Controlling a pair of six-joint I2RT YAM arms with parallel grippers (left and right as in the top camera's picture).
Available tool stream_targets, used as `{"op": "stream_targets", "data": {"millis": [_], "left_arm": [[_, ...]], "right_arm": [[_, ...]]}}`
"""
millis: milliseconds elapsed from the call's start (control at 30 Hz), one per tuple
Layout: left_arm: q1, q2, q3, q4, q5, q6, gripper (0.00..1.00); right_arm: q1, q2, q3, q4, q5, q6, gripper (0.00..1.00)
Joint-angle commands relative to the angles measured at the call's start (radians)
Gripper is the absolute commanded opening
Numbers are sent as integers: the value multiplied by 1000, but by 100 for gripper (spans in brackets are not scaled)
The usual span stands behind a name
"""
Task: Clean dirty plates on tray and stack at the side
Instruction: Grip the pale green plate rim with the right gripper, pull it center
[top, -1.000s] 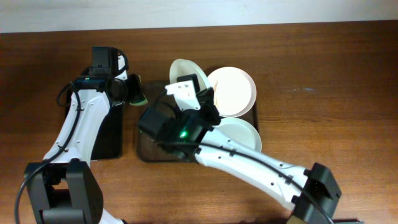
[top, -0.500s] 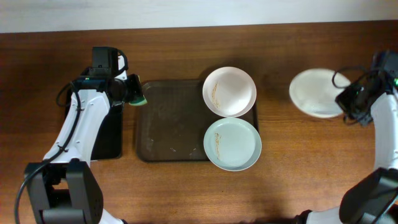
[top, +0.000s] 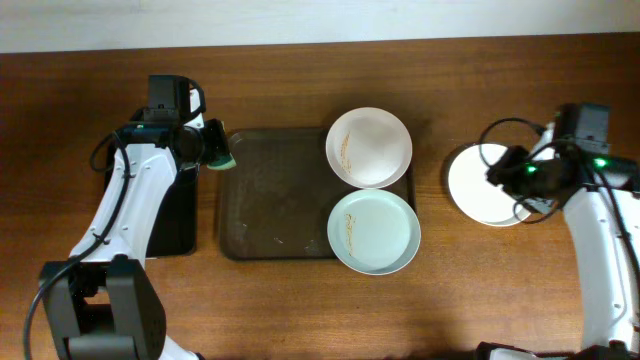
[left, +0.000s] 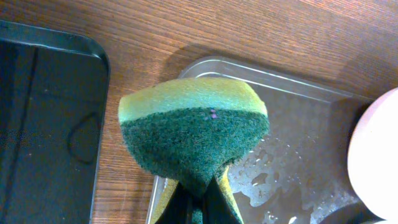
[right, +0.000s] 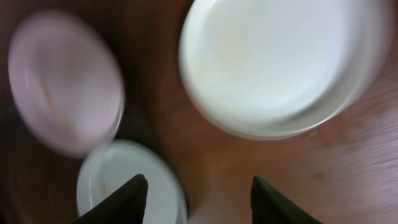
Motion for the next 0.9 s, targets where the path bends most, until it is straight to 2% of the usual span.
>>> {"op": "stream_targets", "data": {"millis": [0, 67, 133, 233, 433, 533, 667, 800, 867], "left_arm": [[2, -20, 14, 2, 1, -10, 1], [2, -20, 14, 2, 0, -10, 1], [2, -20, 14, -2, 0, -9, 1], [2, -20, 14, -3, 0, -9, 1], [2, -20, 14, -5, 1, -10, 1], [2, -20, 14, -6, 1, -9, 1], [2, -20, 14, -13, 0, -10, 1], [2, -20, 14, -13, 0, -9, 1], [2, -20, 14, -13, 0, -9, 1]], "right_arm": [[212, 94, -56, -28, -32, -3, 54], [312, 190, -92, -32, -13, 17, 54], [349, 252, -111, -31, -11, 17, 53], [389, 344, -117, -34, -11, 17, 33], [468, 354, -121, -35, 30, 17, 4], [594, 354, -120, 10, -32, 17, 4], [716, 354, -64, 127, -75, 186, 4], [764, 391, -53, 425, 27, 413, 4], [789, 442, -53, 514, 62, 464, 4]]}}
